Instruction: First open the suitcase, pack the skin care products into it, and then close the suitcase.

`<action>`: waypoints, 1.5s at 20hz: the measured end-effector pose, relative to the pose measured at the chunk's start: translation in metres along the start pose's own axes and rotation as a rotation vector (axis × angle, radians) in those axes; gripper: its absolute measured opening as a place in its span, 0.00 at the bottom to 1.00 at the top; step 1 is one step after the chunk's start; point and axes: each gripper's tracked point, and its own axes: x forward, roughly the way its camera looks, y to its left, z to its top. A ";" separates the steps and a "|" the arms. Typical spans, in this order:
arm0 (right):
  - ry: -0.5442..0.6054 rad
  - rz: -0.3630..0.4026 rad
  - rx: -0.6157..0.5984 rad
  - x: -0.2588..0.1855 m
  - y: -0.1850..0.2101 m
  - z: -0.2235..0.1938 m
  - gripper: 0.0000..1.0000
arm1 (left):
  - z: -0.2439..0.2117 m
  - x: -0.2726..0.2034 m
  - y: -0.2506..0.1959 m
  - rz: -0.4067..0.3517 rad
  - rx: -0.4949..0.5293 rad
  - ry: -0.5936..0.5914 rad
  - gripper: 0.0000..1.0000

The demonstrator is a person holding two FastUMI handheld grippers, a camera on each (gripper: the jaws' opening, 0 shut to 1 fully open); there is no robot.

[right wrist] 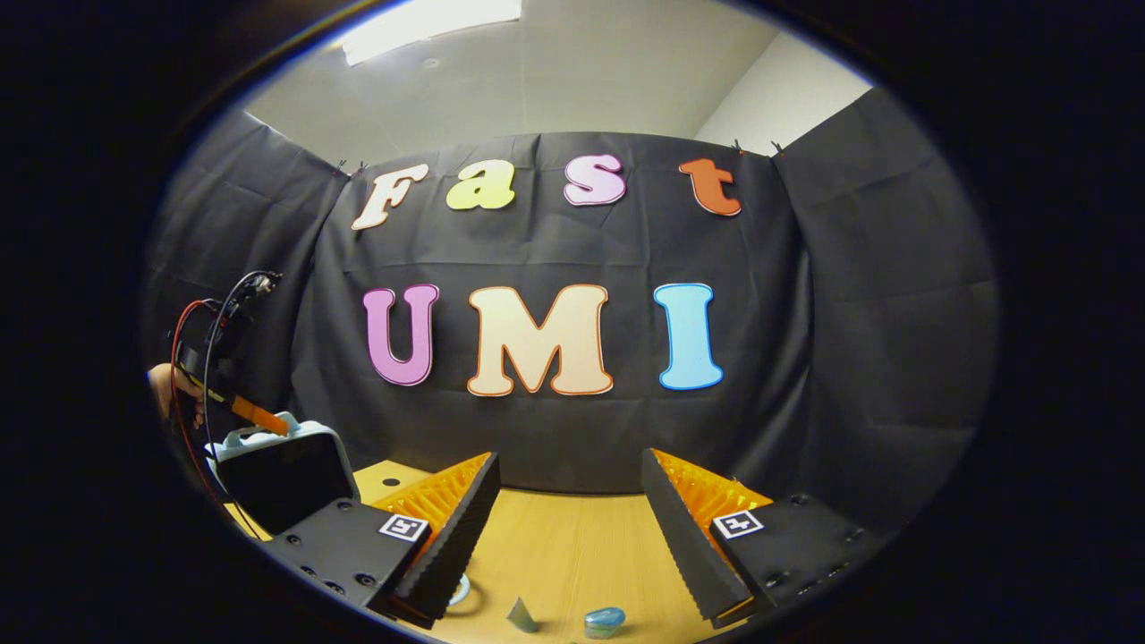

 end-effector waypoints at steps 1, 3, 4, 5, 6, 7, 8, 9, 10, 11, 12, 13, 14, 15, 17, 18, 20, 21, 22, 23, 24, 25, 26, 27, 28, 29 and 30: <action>0.003 -0.007 0.001 0.000 0.006 -0.002 0.99 | 0.000 0.003 0.016 0.017 0.007 0.001 0.00; 0.017 -0.022 0.002 0.003 0.016 -0.007 1.00 | 0.000 0.009 0.044 0.043 -0.005 -0.010 0.00; 0.025 -0.029 0.005 0.004 0.021 -0.009 1.00 | -0.001 0.013 0.056 0.045 -0.018 -0.004 0.00; 0.031 -0.036 0.011 0.004 0.025 -0.009 1.00 | -0.002 0.015 0.068 0.051 -0.028 -0.009 0.00; 0.033 -0.045 0.017 0.005 0.028 -0.008 0.99 | -0.003 0.019 0.081 0.056 -0.030 -0.006 0.00; 0.032 -0.054 0.020 0.005 0.030 -0.007 0.98 | -0.007 0.020 0.096 0.067 -0.041 -0.011 0.00; 0.030 -0.064 0.021 0.005 0.031 -0.006 0.99 | -0.010 0.024 0.109 0.075 -0.045 -0.007 0.00; 0.027 -0.072 0.016 0.005 0.034 -0.005 1.00 | -0.017 0.030 0.122 0.093 -0.052 0.004 0.00; 0.028 -0.079 0.008 0.005 0.035 -0.005 0.99 | -0.022 0.035 0.135 0.106 -0.062 0.010 0.00; 0.028 -0.087 -0.002 0.005 0.036 -0.006 0.99 | -0.032 0.039 0.147 0.118 -0.074 0.025 0.00; 0.030 -0.095 -0.012 0.005 0.037 -0.005 0.99 | -0.041 0.043 0.159 0.132 -0.092 0.041 0.00; 0.032 -0.101 -0.018 0.005 0.039 -0.006 0.99 | -0.053 0.047 0.175 0.146 -0.110 0.065 0.00; 0.035 -0.106 -0.020 0.005 0.040 -0.006 1.00 | -0.064 0.052 0.190 0.175 -0.128 0.089 0.00; 0.043 -0.109 -0.021 0.006 0.041 -0.009 0.99 | -0.075 0.057 0.206 0.192 -0.147 0.094 0.00; 0.069 -0.114 -0.026 0.009 0.045 -0.016 1.00 | -0.098 0.075 0.214 0.175 -0.227 0.160 0.00; 0.082 -0.111 -0.032 0.011 0.047 -0.020 0.99 | -0.114 0.083 0.221 0.183 -0.253 0.183 0.00; 0.105 -0.101 -0.044 0.014 0.054 -0.027 0.99 | -0.148 0.098 0.231 0.197 -0.299 0.251 0.00; 0.112 -0.093 -0.050 0.016 0.058 -0.029 1.00 | -0.162 0.102 0.237 0.205 -0.327 0.272 0.00; 0.117 -0.085 -0.056 0.018 0.062 -0.030 0.99 | -0.174 0.103 0.243 0.211 -0.340 0.299 0.00; 0.123 -0.079 -0.063 0.020 0.064 -0.033 0.99 | -0.183 0.109 0.247 0.216 -0.339 0.312 0.00; 0.130 -0.075 -0.069 0.022 0.066 -0.035 0.99 | -0.192 0.114 0.247 0.217 -0.341 0.319 0.00; 0.134 -0.074 -0.072 0.024 0.066 -0.036 0.99 | -0.197 0.118 0.247 0.213 -0.341 0.321 0.00; 0.140 -0.075 -0.073 0.024 0.065 -0.037 0.99 | -0.202 0.123 0.247 0.214 -0.333 0.324 0.00; 0.145 -0.077 -0.073 0.025 0.064 -0.039 1.00 | -0.208 0.126 0.246 0.220 -0.320 0.328 0.00; 0.151 -0.082 -0.077 0.026 0.061 -0.040 1.00 | -0.214 0.130 0.246 0.226 -0.302 0.334 0.00; 0.154 -0.087 -0.082 0.026 0.057 -0.042 0.99 | -0.217 0.131 0.247 0.244 -0.285 0.333 0.00; 0.155 -0.092 -0.087 0.026 0.054 -0.041 0.98 | -0.216 0.135 0.254 0.278 -0.259 0.301 0.00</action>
